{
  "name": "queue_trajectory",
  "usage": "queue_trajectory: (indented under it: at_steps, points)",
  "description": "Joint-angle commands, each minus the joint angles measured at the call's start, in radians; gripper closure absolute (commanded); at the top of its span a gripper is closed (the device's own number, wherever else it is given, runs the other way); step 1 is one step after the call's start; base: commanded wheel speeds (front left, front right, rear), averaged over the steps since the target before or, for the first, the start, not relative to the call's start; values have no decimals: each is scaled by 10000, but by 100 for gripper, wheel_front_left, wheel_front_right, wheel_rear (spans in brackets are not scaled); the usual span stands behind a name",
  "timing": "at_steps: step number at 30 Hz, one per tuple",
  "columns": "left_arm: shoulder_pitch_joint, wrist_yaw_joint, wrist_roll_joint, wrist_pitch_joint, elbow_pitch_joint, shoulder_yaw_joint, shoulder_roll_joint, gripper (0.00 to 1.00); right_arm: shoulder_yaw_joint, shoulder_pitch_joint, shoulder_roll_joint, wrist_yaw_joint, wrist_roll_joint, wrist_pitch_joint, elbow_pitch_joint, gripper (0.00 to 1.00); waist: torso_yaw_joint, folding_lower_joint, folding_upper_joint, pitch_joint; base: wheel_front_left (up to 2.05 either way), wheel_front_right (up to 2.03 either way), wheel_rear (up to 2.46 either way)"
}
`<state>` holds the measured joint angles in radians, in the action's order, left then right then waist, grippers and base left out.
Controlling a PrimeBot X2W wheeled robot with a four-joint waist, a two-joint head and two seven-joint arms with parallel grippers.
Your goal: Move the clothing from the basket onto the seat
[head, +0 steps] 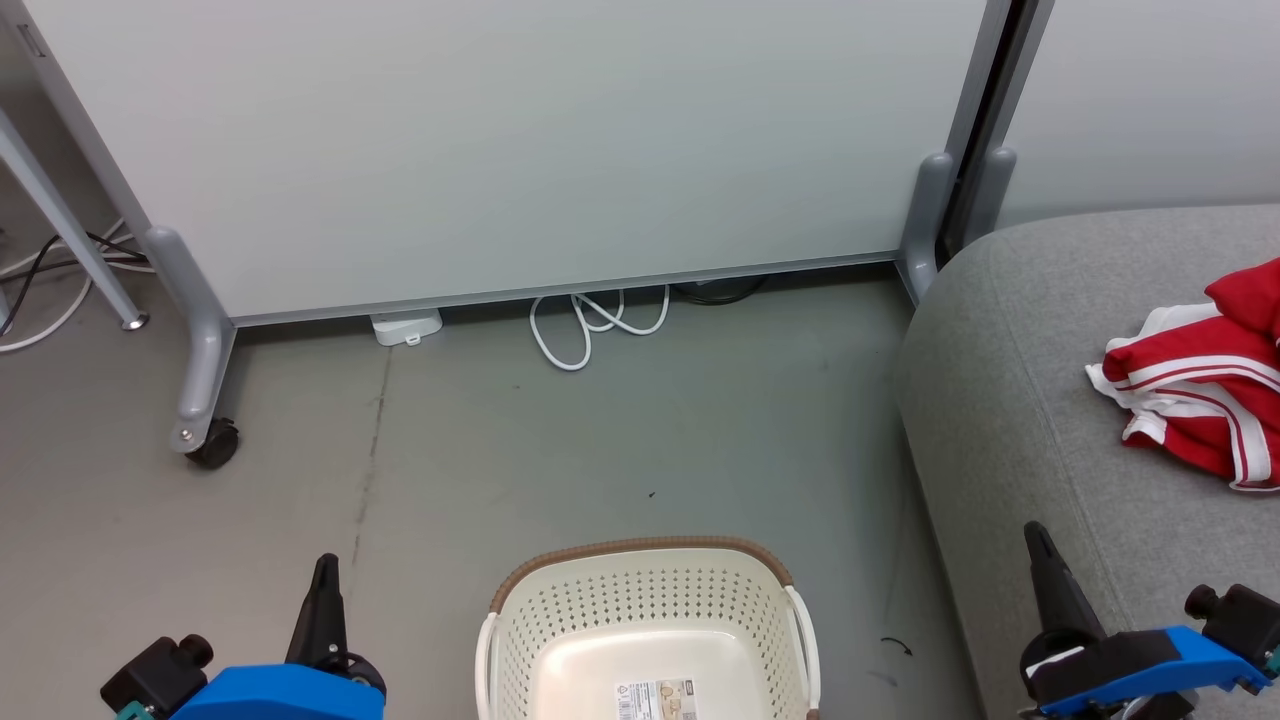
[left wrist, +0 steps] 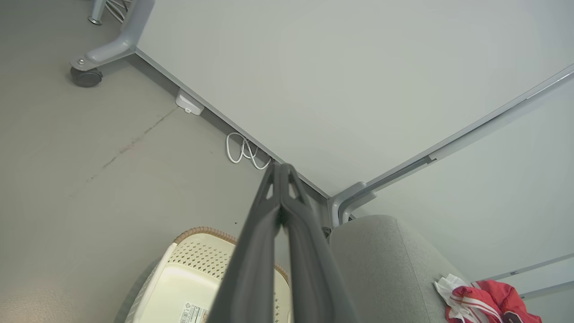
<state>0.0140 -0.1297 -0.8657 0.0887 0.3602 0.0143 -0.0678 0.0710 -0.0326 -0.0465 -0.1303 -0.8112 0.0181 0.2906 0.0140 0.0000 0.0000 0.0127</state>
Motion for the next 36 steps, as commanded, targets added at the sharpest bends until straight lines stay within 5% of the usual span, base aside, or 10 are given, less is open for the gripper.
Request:
queue_trajectory:
  at_steps: [1, 36]
  points:
    - [304, -6, -336, -79, -184, -99, -21, 100, 39, -315, -34, -4, -387, -65, -169, 100, -2, 0, 0, -2, 0, 0, 0]
    - [672, -11, -3955, -1078, -701, -722, 74, 100, 244, -581, -47, -5, -4259, -708, -338, 100, -60, 0, 0, -41, 0, 0, 0]
